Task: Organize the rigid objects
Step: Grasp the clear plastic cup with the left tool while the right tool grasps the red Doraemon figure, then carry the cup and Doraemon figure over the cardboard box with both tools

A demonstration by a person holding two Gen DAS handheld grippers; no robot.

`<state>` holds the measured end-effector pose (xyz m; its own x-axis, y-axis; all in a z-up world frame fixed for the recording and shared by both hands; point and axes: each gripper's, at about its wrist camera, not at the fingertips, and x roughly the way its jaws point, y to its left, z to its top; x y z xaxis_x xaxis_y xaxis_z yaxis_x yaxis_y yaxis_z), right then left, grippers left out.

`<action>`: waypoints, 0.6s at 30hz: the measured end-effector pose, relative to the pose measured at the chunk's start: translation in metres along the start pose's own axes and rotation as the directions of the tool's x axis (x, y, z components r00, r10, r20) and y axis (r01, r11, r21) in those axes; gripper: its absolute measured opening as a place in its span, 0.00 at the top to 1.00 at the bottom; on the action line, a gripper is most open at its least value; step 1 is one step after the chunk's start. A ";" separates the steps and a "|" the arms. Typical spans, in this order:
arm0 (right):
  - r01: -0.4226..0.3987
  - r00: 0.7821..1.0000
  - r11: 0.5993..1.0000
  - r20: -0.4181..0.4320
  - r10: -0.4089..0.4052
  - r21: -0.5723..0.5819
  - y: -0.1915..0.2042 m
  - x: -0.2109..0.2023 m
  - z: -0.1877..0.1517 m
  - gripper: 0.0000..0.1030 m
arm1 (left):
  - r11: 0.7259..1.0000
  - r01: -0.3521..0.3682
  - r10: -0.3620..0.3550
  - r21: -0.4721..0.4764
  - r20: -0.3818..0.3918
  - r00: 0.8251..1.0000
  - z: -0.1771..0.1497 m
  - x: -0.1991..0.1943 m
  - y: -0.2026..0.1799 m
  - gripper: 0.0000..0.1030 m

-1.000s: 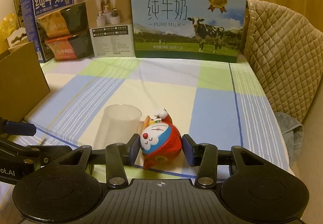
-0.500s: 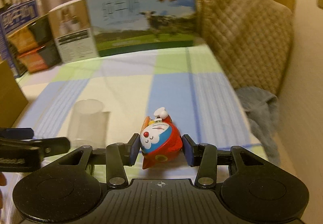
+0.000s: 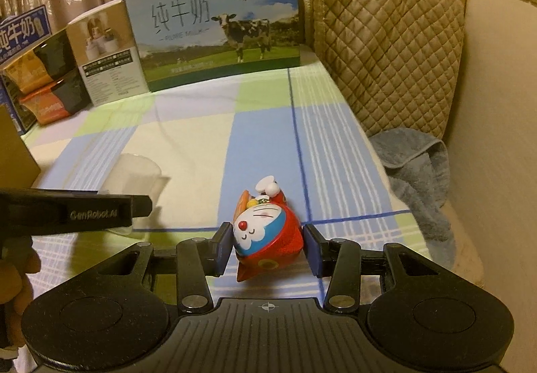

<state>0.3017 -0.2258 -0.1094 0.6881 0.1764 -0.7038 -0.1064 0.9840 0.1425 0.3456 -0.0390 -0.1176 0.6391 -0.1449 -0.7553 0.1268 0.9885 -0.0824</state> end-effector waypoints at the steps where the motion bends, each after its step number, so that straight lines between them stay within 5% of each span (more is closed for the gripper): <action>1: -0.009 1.000 1.000 -0.010 0.009 0.001 0.002 -0.001 -0.001 0.60 | 1.000 0.003 -0.003 -0.001 -0.006 1.000 -0.006 -0.007 0.004 0.56; 10: -0.114 0.989 0.993 -0.095 0.112 -0.018 0.037 -0.031 -0.021 0.60 | 1.000 0.001 0.000 0.020 -0.037 0.999 -0.078 -0.077 0.028 0.56; 18: -0.139 0.985 0.990 -0.106 0.137 -0.007 0.048 -0.056 -0.032 0.60 | 1.000 -0.010 0.011 0.018 -0.033 0.999 -0.101 -0.111 0.040 0.57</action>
<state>0.2346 -0.1873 -0.0855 0.5868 0.3111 -0.7476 -0.2061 0.9502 0.2336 0.2026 0.0209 -0.1027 0.6154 -0.1329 -0.7769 0.1341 0.9890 -0.0630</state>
